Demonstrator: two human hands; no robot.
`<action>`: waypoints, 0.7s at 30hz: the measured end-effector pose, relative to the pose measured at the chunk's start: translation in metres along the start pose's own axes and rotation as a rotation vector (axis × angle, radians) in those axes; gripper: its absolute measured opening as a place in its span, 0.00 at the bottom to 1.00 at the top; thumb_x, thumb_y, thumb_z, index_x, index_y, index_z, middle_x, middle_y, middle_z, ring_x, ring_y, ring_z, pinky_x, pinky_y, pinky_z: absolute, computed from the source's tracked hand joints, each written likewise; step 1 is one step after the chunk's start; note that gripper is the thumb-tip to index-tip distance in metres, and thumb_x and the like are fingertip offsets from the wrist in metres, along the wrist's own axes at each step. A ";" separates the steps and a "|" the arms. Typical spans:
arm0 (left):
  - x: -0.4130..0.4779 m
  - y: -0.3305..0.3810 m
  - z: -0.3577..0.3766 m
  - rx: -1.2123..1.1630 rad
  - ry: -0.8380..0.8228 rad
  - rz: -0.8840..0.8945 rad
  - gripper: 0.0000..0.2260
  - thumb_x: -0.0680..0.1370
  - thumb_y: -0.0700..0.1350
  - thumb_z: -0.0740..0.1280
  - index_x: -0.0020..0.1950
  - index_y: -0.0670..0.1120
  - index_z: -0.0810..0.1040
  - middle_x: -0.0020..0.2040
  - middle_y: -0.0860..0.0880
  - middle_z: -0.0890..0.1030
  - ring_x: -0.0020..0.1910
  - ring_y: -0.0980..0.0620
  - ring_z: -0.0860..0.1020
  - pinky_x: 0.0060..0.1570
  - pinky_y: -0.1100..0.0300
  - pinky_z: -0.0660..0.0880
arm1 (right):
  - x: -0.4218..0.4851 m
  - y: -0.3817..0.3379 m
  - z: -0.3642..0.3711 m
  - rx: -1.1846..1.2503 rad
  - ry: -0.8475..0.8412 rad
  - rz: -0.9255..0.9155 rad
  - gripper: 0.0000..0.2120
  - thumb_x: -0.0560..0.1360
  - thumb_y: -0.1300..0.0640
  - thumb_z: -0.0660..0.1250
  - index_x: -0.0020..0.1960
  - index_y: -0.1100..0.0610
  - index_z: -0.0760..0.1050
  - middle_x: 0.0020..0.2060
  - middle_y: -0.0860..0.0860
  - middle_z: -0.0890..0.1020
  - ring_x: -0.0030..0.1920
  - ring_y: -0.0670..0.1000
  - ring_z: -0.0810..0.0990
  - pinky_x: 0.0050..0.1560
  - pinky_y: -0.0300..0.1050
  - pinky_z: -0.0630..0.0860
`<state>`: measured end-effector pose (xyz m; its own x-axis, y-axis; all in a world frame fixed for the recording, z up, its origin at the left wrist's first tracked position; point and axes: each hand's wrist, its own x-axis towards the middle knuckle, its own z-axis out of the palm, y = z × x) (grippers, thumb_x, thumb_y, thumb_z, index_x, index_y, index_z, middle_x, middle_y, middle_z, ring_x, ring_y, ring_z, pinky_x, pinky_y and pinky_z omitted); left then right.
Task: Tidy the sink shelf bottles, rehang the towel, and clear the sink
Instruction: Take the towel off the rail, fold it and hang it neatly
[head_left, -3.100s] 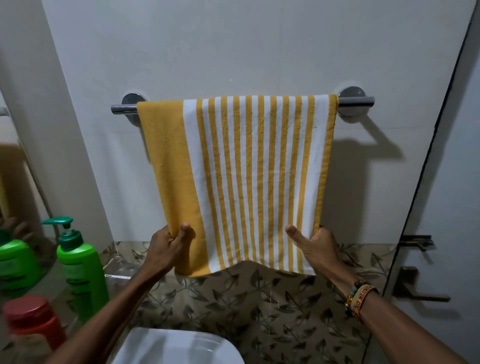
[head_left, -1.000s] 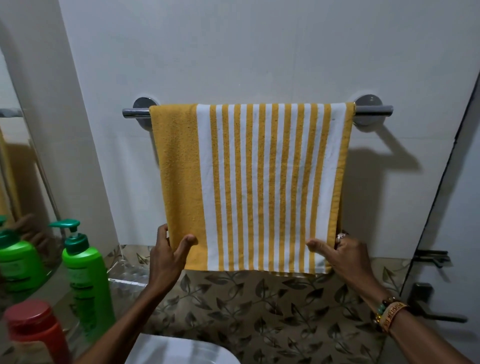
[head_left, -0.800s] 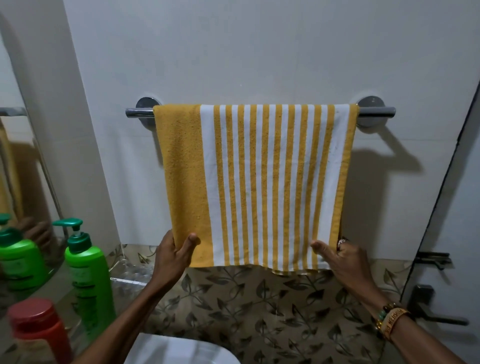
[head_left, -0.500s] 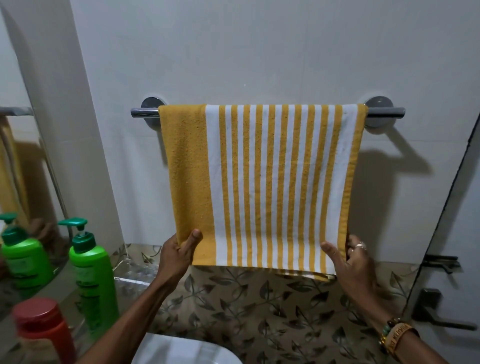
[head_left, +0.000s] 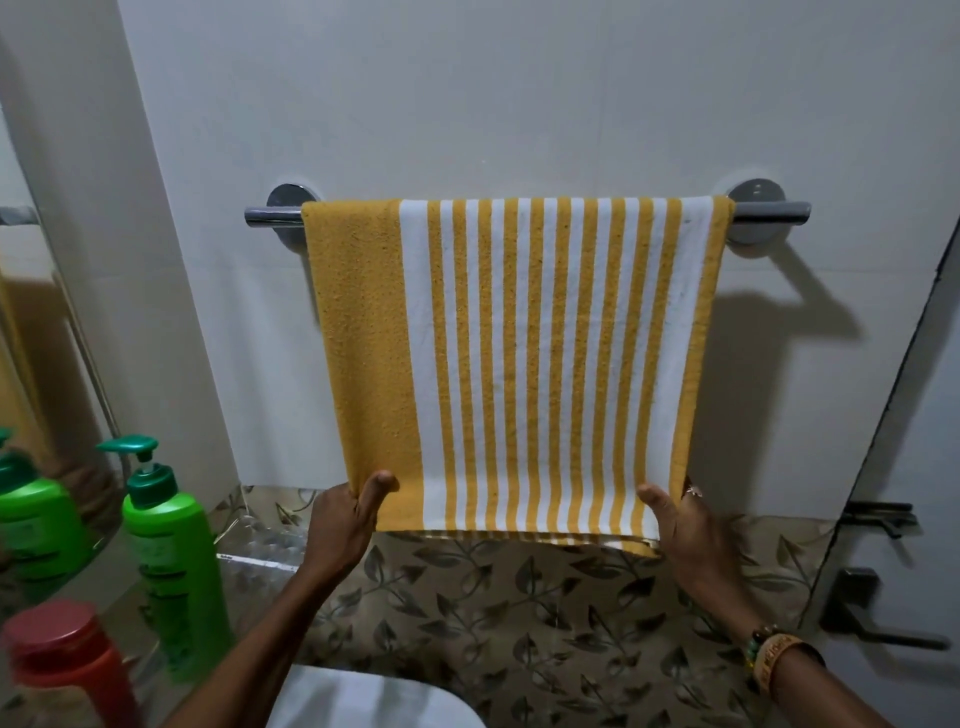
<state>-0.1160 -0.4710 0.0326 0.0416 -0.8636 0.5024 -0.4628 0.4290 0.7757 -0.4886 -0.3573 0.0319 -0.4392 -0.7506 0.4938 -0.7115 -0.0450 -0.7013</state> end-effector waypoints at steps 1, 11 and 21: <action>0.001 -0.001 0.000 0.010 0.013 0.007 0.35 0.63 0.84 0.45 0.31 0.60 0.79 0.20 0.52 0.74 0.24 0.58 0.77 0.28 0.61 0.68 | 0.001 0.002 0.002 -0.044 0.007 -0.016 0.31 0.75 0.35 0.56 0.46 0.64 0.77 0.34 0.58 0.81 0.33 0.59 0.81 0.33 0.58 0.79; 0.008 -0.001 -0.006 0.376 -0.070 0.052 0.50 0.64 0.83 0.39 0.28 0.41 0.80 0.21 0.44 0.75 0.22 0.47 0.75 0.30 0.50 0.77 | 0.006 0.005 0.004 -0.124 -0.013 -0.034 0.34 0.74 0.31 0.49 0.31 0.60 0.72 0.24 0.52 0.74 0.24 0.51 0.73 0.25 0.42 0.63; -0.003 -0.003 -0.029 -0.110 -0.225 -0.109 0.11 0.76 0.56 0.71 0.49 0.49 0.80 0.42 0.51 0.85 0.43 0.53 0.82 0.39 0.62 0.75 | 0.001 0.007 -0.014 0.220 -0.218 0.104 0.11 0.75 0.46 0.71 0.54 0.49 0.76 0.44 0.44 0.85 0.43 0.42 0.85 0.41 0.43 0.82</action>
<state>-0.0887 -0.4615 0.0397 -0.1178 -0.9381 0.3257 -0.3673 0.3459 0.8634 -0.5016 -0.3490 0.0342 -0.3590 -0.8809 0.3084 -0.5230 -0.0838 -0.8482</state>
